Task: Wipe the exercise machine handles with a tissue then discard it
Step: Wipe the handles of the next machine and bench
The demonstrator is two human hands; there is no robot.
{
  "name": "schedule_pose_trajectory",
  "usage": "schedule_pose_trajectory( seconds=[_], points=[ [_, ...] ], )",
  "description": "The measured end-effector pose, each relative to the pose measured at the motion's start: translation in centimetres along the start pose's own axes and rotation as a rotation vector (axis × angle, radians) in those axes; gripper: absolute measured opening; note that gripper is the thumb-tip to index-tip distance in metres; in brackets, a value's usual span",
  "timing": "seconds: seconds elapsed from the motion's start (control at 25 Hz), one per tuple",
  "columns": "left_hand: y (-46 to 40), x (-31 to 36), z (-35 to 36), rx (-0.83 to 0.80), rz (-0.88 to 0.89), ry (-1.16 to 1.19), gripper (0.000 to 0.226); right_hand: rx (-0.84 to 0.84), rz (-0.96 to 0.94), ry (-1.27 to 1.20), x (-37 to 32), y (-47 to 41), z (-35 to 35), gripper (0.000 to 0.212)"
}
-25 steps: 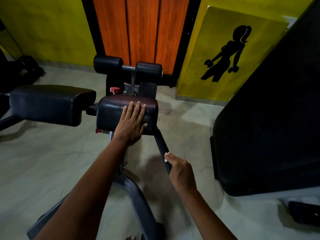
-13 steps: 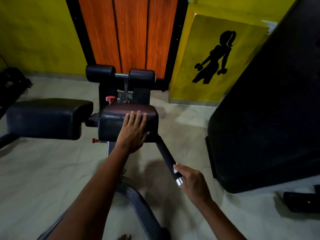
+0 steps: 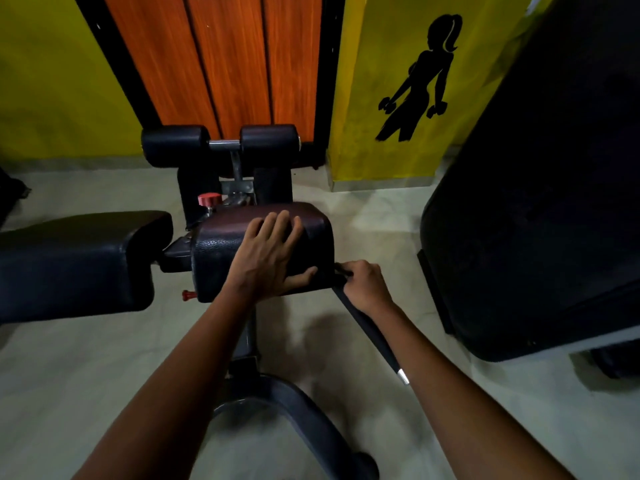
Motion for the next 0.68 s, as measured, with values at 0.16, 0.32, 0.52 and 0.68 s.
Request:
schedule_pose_trajectory(
  seconds=[0.16, 0.32, 0.52, 0.68],
  points=[
    [-0.1, -0.1, 0.4, -0.013, -0.001, 0.01, 0.087, -0.063, 0.07, -0.107, 1.8, -0.6, -0.2, 0.027],
    [-0.3, 0.0, 0.4, -0.052, -0.02, 0.006, 0.088, -0.086, 0.059, -0.137, 2.8, 0.6, -1.1, 0.021],
    [-0.3, 0.0, 0.4, -0.097, -0.04, 0.003, 0.089, -0.158, 0.042, -0.127, 3.8, 2.9, -2.3, 0.024],
    [-0.1, 0.0, 0.6, -0.109, -0.06, 0.014, 0.089, -0.239, 0.057, -0.192, 5.3, 5.4, -3.5, 0.022]
  ],
)
Point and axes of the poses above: each hand's wrist, its own y-axis away from the middle knuckle, its own z-axis out of the palm, x = y × z, the point moved 9 cm from there along -y, towards the middle knuckle, and after that the axes turned 7 degrees about z, right-handed, at the moved point
